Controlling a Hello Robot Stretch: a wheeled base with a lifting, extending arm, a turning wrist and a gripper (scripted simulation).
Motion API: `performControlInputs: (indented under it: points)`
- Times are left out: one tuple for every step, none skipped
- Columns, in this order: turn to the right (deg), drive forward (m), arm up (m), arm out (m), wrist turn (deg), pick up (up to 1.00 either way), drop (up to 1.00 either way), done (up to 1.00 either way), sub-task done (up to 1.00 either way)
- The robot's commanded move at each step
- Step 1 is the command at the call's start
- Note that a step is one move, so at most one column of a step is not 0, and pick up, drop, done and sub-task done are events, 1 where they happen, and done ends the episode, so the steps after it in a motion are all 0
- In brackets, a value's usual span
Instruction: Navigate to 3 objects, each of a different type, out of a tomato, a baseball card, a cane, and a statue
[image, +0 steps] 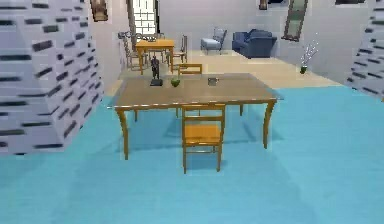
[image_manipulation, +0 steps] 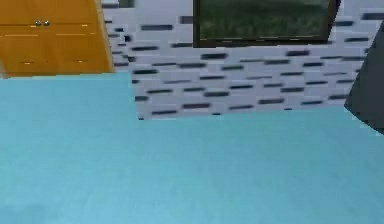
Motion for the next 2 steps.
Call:
performControlInputs:
  points:
    - [42.0,0.00,0.00,0.00,0.0,0.00,0.00,0.00,0.00]
    - [0.0,1.00,0.00,0.00,0.0,0.00,0.00,0.00,0.00]
